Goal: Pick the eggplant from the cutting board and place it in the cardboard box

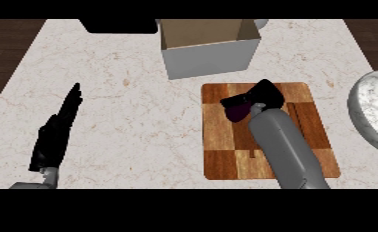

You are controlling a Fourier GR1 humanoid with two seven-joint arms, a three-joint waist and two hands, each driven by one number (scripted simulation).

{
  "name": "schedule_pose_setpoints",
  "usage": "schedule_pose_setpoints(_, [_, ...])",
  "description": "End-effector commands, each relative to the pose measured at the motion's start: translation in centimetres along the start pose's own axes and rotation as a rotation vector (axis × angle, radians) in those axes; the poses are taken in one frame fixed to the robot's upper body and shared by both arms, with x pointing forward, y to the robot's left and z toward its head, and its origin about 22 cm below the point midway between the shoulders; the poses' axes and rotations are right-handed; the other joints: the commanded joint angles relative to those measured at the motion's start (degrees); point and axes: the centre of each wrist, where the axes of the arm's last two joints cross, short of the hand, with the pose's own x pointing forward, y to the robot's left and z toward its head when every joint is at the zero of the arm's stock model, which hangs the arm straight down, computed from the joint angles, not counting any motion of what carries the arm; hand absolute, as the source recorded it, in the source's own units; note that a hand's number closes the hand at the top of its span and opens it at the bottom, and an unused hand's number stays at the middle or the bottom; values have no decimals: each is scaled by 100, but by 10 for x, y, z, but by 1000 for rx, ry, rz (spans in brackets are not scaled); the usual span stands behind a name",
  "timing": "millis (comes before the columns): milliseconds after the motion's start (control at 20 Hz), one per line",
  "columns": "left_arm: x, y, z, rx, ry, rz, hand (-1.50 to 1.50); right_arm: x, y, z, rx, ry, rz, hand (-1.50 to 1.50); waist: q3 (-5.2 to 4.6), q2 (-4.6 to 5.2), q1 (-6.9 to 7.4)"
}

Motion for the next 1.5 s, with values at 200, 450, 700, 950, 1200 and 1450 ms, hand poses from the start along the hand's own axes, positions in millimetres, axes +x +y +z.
schedule_pose_setpoints(200, [0, -2, 4, 14, -6, -6, 0, -14, 0, -8, -171, 86, 59, 150, 19, 28, -22])
schedule_pose_setpoints(450, [17, -7, -3, -53, -51, -4, 0, 25, -56, 7, -183, -622, 315, 150, 61, 202, 486])
schedule_pose_setpoints(700, [24, -14, -6, -72, -84, 8, 0, 37, -91, 22, -247, -1012, 455, 150, 79, 310, 682])
schedule_pose_setpoints(950, [23, -16, -7, -79, -79, 10, 0, 27, -151, 8, -230, -1319, 470, 150, 88, 363, 575])
schedule_pose_setpoints(1200, [26, -17, -8, -71, -93, 18, 0, 22, -192, 3, -81, -1667, 241, 150, 100, 370, 558])
schedule_pose_setpoints(1450, [28, -18, -10, -66, -101, -2, 0, 13, -233, -12, 108, -1927, 54, 150, 76, 346, 581])
